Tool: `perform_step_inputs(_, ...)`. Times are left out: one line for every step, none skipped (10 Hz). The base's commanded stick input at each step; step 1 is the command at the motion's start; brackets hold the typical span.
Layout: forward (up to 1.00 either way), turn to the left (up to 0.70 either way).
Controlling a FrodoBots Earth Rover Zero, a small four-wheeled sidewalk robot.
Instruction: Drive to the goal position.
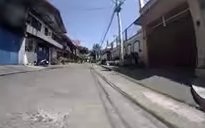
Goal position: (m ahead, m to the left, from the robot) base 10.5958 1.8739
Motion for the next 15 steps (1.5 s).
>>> perform_step_inputs(1.0, 0.0)
perform_step_inputs(1.0, 0.0)
perform_step_inputs(1.0, 0.0)
perform_step_inputs(1.0, 0.0)
perform_step_inputs(1.0, 0.0)
perform_step_inputs(1.0, 0.0)
perform_step_inputs(1.0, 0.0)
perform_step_inputs(1.0, 0.0)
perform_step_inputs(1.0, 0.0)
perform_step_inputs(1.0, 0.0)
perform_step_inputs(1.0, 0.0)
perform_step_inputs(1.0, 0.0)
perform_step_inputs(1.0, 0.0)
perform_step_inputs(1.0, 0.0)
perform_step_inputs(1.0, 0.0)
